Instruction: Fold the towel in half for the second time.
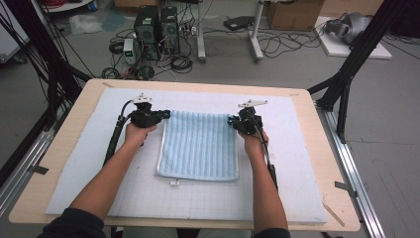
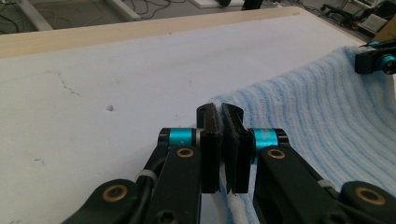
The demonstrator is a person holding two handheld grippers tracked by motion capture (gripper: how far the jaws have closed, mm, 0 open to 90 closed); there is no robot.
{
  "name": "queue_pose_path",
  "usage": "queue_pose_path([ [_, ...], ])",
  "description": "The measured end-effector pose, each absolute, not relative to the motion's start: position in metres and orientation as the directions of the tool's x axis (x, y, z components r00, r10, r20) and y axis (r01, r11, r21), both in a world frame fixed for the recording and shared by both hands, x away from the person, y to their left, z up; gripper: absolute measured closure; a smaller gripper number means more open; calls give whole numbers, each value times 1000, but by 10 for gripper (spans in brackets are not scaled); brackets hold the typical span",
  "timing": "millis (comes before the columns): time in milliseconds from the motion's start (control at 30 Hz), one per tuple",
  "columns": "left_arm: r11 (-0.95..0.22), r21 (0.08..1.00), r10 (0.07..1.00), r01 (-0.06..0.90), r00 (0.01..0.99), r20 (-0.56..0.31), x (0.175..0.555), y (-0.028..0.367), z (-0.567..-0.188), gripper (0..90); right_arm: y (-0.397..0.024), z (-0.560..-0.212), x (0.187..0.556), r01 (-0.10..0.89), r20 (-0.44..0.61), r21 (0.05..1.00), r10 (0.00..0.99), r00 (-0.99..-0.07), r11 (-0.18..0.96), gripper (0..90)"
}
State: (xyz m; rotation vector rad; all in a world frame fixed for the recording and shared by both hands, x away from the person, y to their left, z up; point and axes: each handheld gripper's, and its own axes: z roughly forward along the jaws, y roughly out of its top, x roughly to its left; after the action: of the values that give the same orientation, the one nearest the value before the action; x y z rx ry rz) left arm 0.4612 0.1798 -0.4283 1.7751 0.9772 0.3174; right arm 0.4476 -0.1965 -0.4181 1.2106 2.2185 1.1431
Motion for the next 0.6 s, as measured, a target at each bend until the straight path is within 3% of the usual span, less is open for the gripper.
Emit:
queue_pose_path([
  [600,-111,926,685,362,702,-192,417,192,-411,854,-201,-398,401,417,29,857,778,-628,304,803],
])
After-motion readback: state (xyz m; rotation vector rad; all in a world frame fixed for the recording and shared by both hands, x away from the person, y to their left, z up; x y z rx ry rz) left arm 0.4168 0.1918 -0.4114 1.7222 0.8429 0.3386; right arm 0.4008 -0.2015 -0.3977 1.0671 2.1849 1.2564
